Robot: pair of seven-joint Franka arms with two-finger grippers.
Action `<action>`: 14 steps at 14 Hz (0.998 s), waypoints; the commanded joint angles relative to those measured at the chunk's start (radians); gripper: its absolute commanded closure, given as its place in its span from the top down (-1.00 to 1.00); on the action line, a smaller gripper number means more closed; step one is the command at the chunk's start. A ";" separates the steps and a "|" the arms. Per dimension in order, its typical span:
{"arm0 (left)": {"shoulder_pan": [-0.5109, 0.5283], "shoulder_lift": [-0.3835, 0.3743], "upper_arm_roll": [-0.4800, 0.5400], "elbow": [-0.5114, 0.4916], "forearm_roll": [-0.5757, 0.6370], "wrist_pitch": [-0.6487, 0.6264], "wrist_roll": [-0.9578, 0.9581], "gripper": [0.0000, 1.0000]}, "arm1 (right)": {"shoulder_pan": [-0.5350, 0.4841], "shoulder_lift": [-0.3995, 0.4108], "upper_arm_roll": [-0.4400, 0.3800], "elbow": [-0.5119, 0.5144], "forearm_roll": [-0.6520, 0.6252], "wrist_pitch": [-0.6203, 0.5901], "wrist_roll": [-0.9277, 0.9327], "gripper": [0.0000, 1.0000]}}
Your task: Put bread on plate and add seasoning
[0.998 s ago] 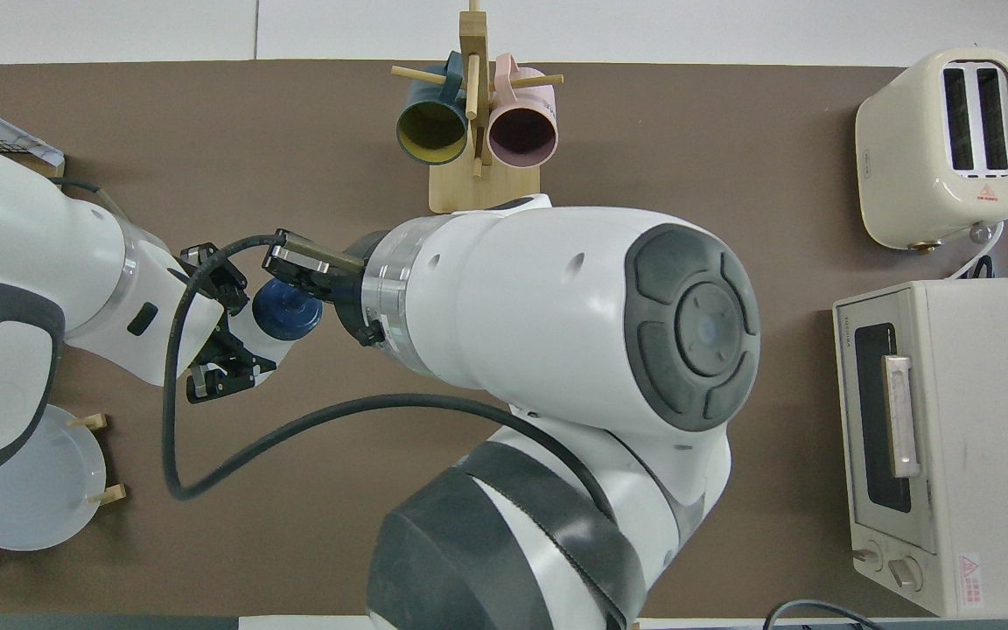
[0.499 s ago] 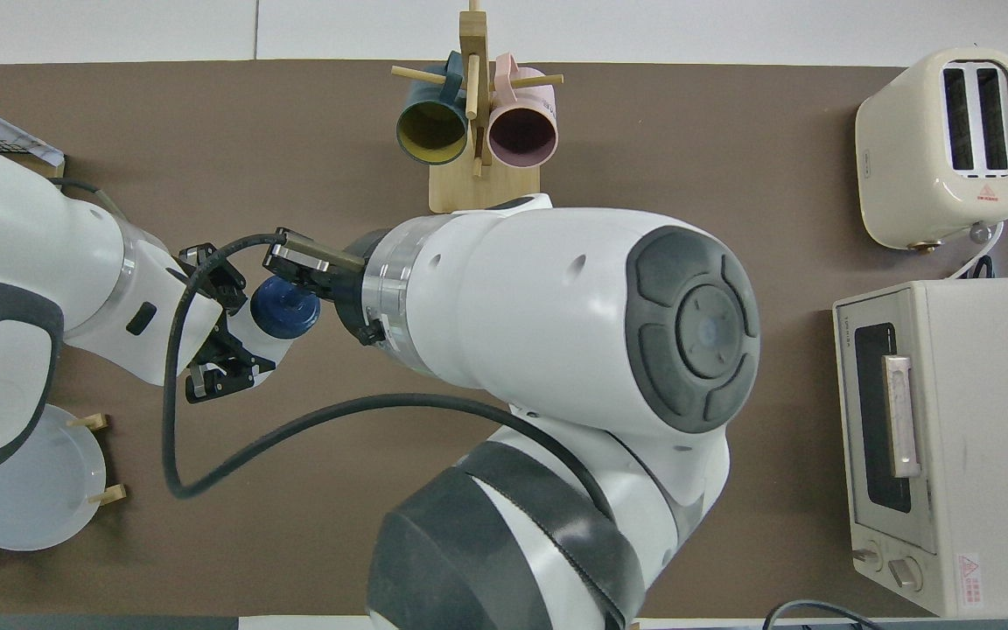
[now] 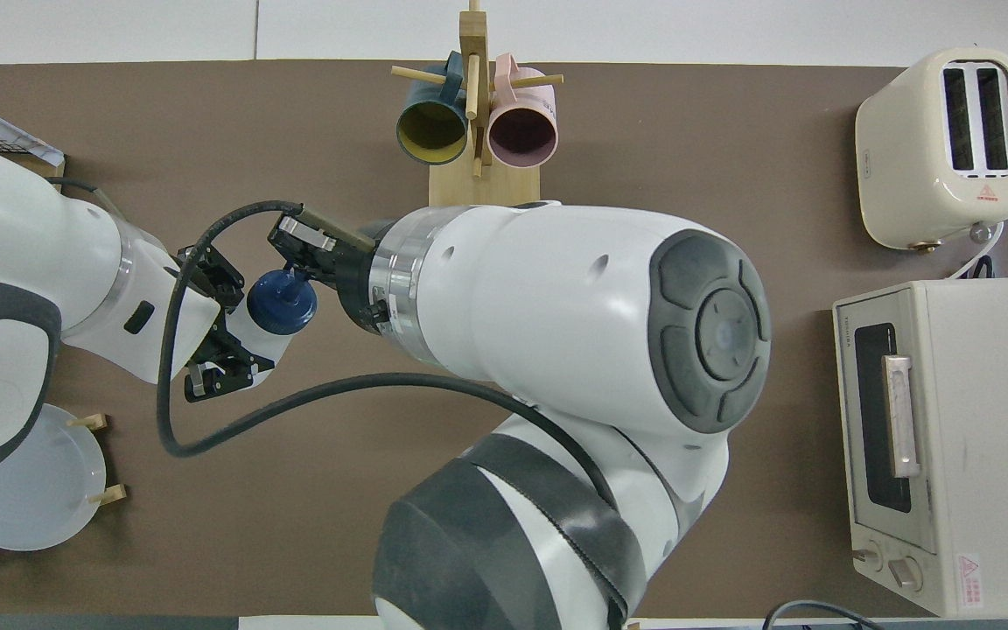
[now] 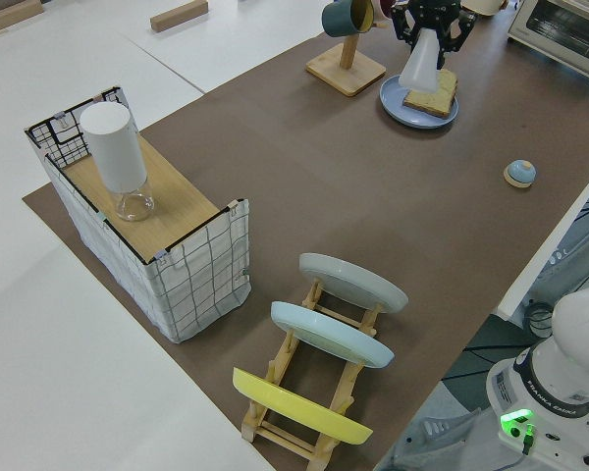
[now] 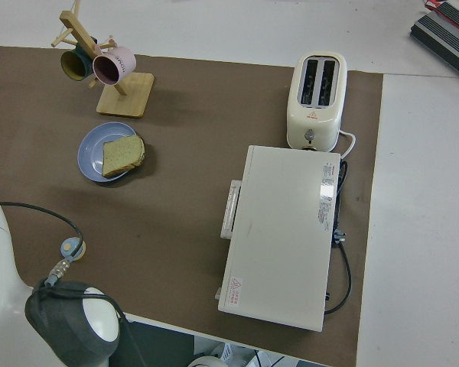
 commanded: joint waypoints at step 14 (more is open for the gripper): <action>-0.001 -0.033 -0.001 -0.032 -0.010 0.003 0.009 -1.00 | -0.258 -0.074 -0.006 -0.130 -0.152 -0.279 -0.531 1.00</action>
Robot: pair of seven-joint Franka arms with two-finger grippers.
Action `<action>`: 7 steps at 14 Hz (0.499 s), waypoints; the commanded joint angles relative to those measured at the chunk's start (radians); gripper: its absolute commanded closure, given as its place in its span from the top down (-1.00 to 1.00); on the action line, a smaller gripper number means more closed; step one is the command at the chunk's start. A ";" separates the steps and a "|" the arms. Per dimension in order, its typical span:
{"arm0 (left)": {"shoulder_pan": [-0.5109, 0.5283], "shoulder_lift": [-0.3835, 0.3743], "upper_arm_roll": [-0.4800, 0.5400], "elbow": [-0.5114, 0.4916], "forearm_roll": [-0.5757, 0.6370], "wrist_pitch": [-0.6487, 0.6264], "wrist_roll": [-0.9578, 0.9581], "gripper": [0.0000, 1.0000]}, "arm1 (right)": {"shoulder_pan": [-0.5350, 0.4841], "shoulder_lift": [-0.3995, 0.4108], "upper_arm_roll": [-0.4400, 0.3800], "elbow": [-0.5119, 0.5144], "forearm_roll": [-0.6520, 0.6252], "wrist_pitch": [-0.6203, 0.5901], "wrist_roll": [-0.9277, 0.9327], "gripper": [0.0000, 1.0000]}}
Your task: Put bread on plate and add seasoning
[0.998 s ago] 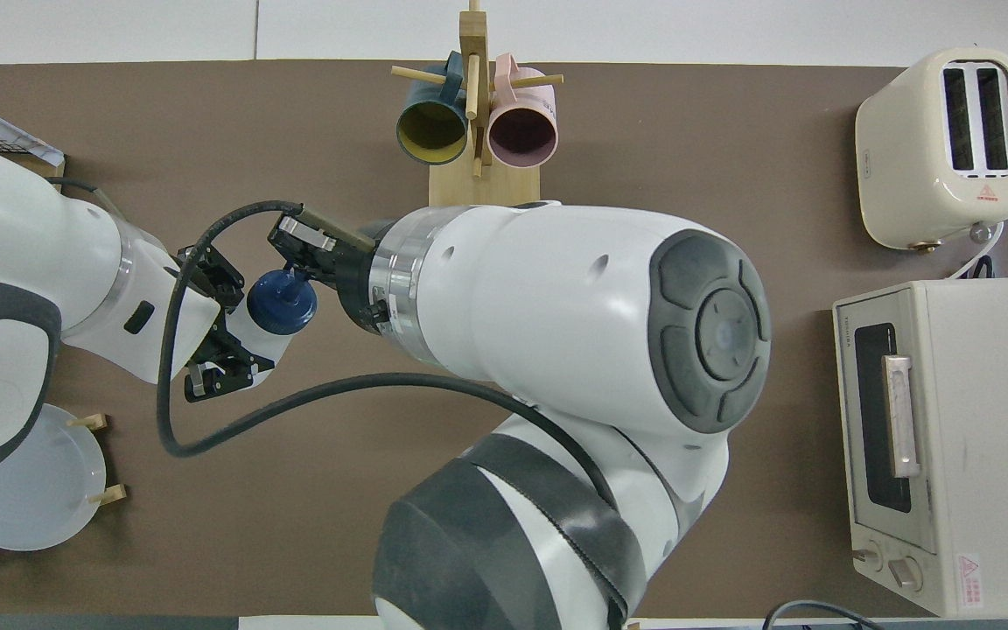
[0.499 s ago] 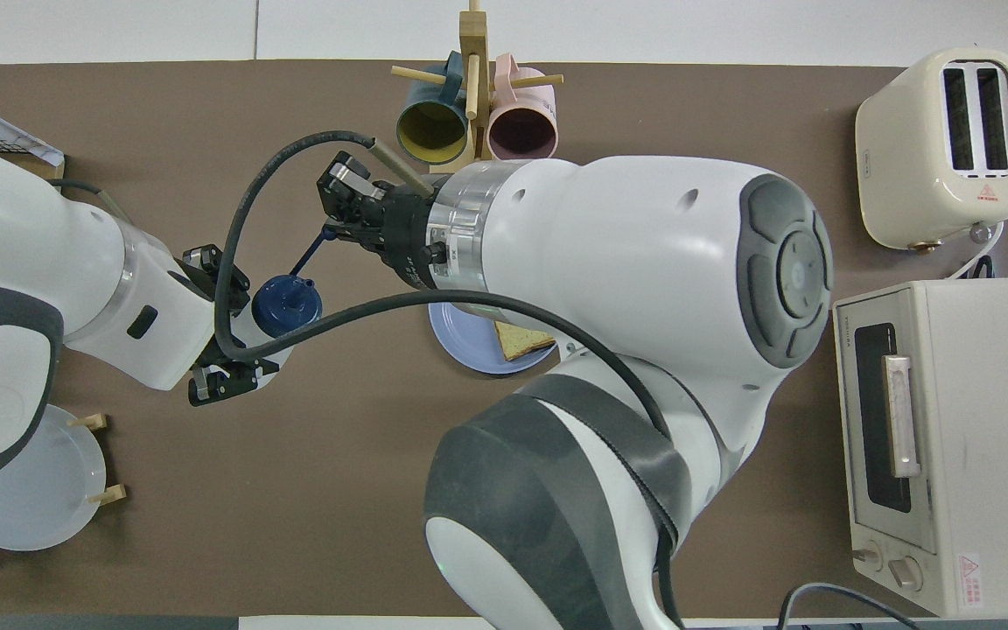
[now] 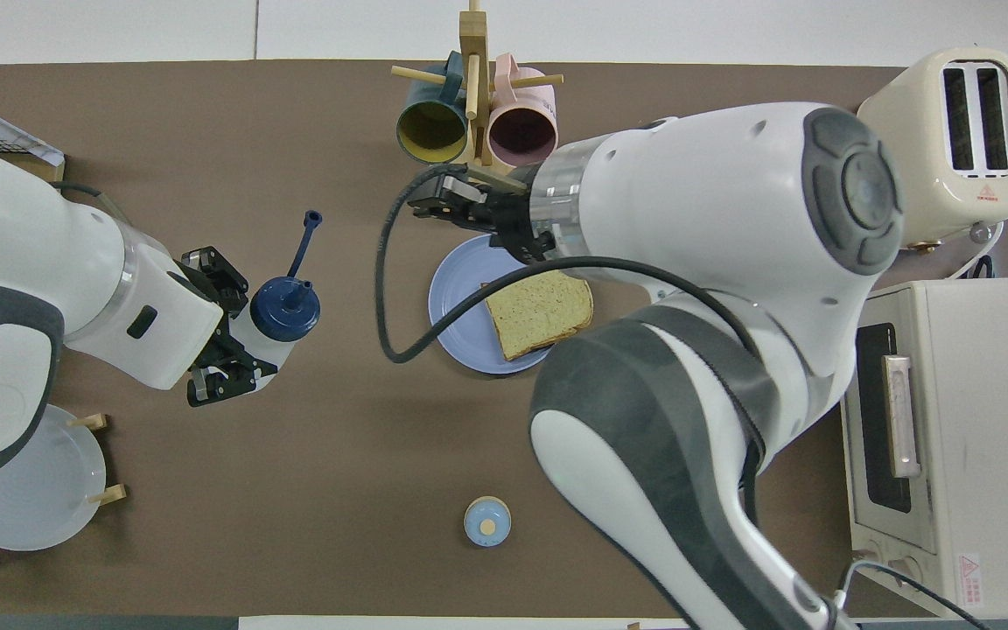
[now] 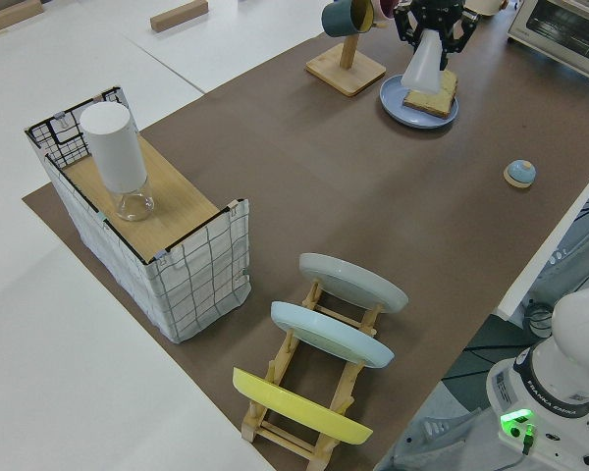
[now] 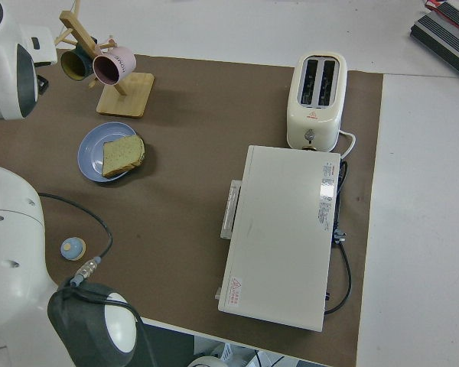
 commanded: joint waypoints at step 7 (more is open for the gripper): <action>-0.005 -0.017 0.005 -0.022 0.029 0.051 -0.006 -1.00 | -0.321 -0.077 0.006 -0.015 -0.420 -0.484 -0.437 1.00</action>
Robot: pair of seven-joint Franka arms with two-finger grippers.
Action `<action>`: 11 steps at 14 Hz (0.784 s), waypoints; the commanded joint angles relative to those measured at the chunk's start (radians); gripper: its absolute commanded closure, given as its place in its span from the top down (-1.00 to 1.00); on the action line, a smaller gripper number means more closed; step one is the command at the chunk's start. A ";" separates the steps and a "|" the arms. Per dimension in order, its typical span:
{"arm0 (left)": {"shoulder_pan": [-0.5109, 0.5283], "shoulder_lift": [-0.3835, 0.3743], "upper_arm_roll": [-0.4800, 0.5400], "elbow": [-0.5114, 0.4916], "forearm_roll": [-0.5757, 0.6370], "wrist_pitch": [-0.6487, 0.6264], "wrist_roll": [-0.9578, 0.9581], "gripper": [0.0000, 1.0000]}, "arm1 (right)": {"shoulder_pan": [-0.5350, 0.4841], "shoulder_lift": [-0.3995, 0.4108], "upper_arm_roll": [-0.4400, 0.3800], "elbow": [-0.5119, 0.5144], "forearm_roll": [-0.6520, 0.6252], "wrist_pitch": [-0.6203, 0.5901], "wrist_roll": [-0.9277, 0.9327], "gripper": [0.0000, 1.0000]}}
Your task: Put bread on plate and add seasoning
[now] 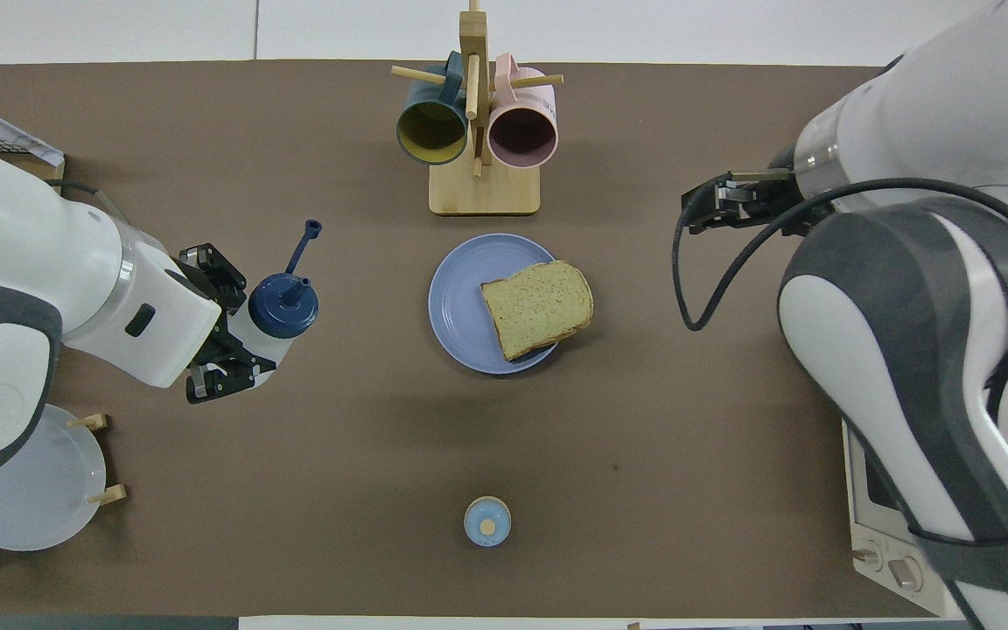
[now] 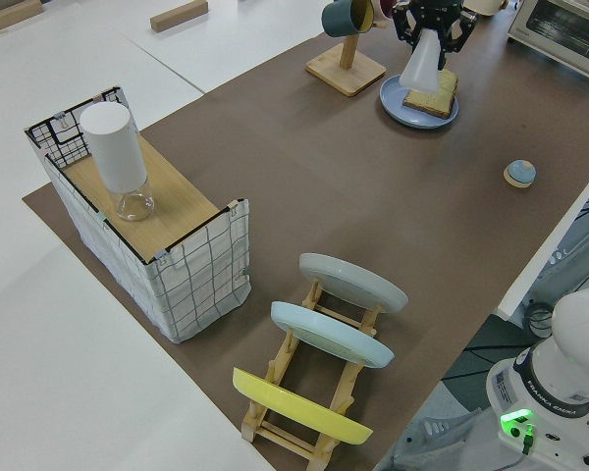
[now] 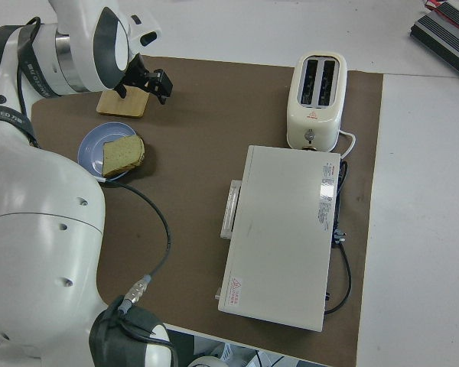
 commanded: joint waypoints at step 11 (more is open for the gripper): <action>-0.012 0.014 -0.174 -0.013 0.317 0.133 -0.228 -1.00 | -0.221 -0.124 0.011 -0.043 -0.084 -0.221 -0.252 1.00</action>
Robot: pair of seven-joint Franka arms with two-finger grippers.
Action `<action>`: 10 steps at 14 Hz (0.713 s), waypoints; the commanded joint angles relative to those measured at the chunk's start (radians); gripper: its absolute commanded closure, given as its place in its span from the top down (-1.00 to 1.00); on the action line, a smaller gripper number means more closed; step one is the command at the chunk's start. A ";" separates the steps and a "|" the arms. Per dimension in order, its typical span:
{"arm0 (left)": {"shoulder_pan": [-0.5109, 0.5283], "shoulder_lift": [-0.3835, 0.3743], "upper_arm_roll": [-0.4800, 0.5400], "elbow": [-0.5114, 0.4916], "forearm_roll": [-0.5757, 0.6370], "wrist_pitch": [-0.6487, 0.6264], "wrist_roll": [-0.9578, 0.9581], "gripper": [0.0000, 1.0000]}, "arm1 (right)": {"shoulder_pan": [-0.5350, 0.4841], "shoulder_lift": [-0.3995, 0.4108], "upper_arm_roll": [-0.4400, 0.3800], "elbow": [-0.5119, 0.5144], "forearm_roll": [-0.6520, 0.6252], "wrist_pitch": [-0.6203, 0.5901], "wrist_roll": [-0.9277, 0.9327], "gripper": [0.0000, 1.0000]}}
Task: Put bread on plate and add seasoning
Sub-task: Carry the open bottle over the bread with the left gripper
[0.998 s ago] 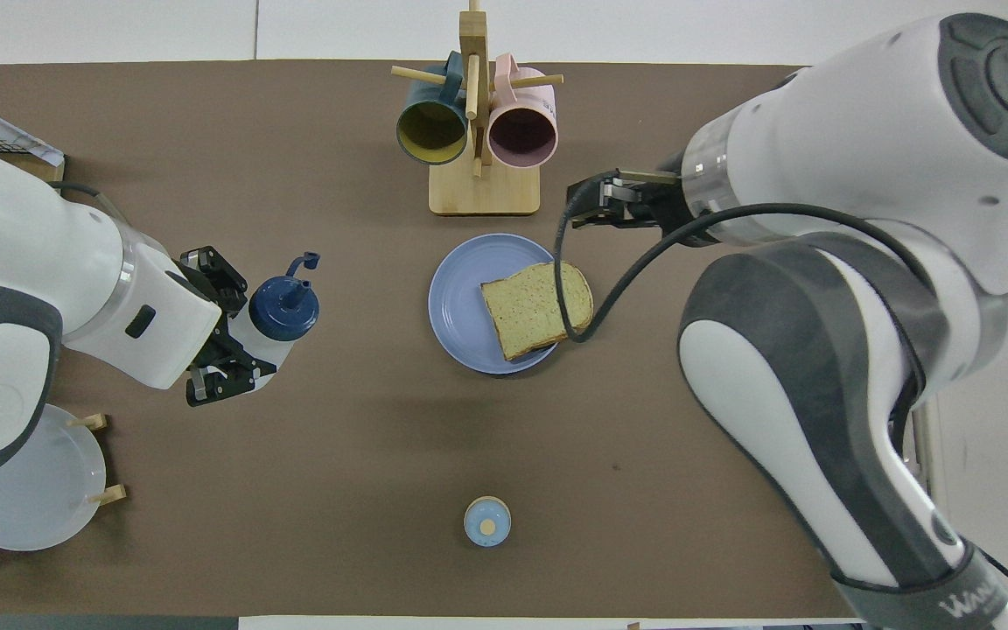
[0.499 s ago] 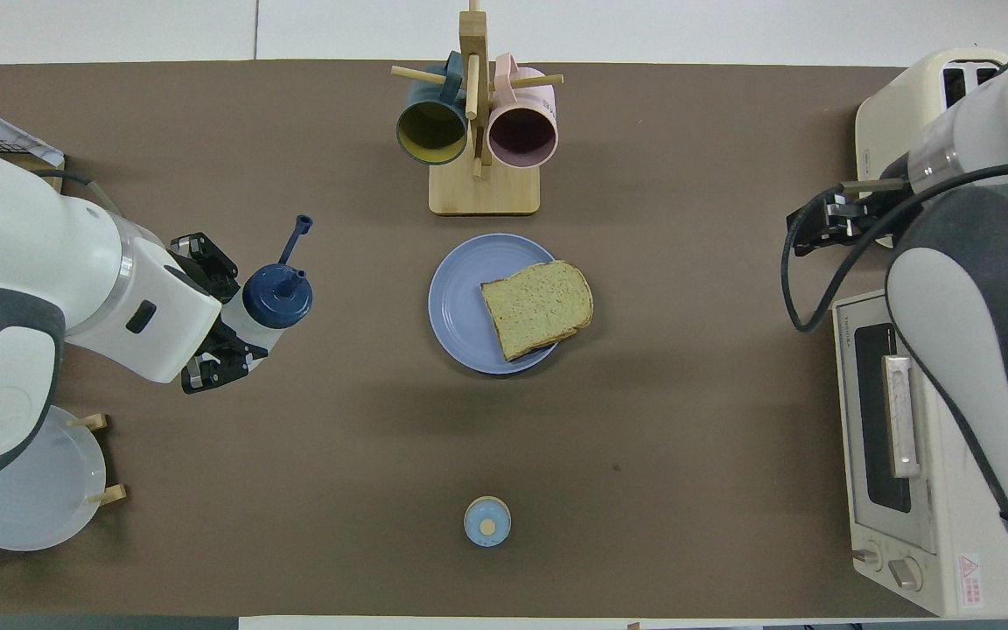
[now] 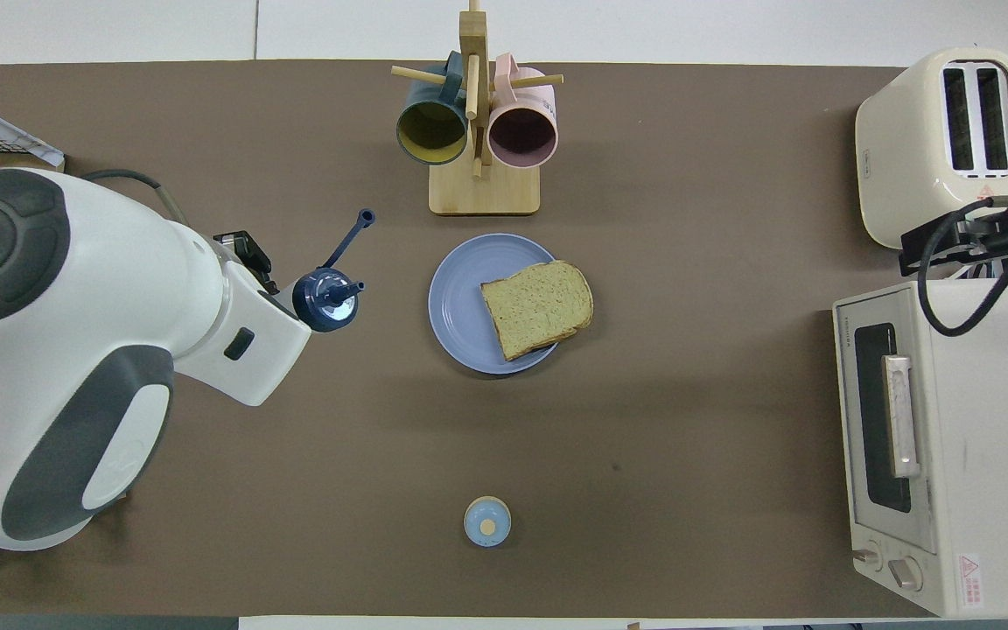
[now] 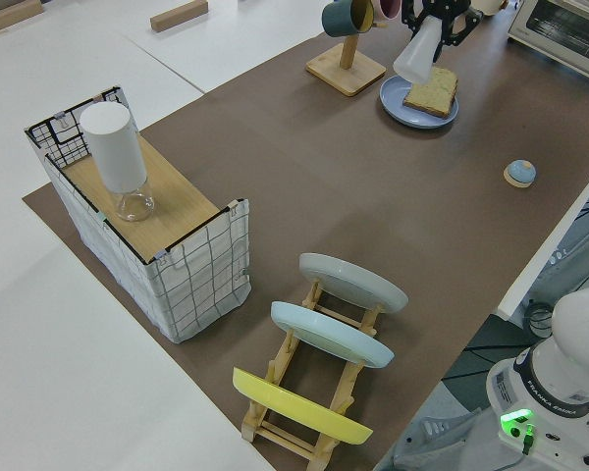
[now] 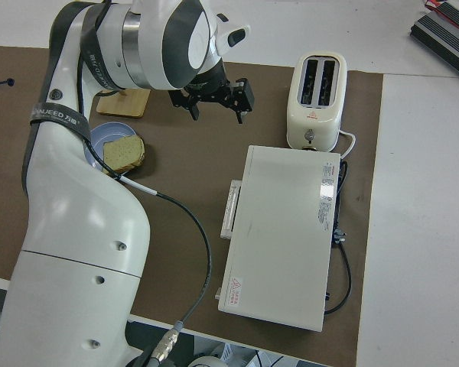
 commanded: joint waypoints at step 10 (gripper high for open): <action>-0.135 0.181 -0.072 0.093 0.267 -0.020 -0.245 -1.00 | 0.013 -0.133 -0.051 -0.165 -0.003 0.031 -0.080 1.00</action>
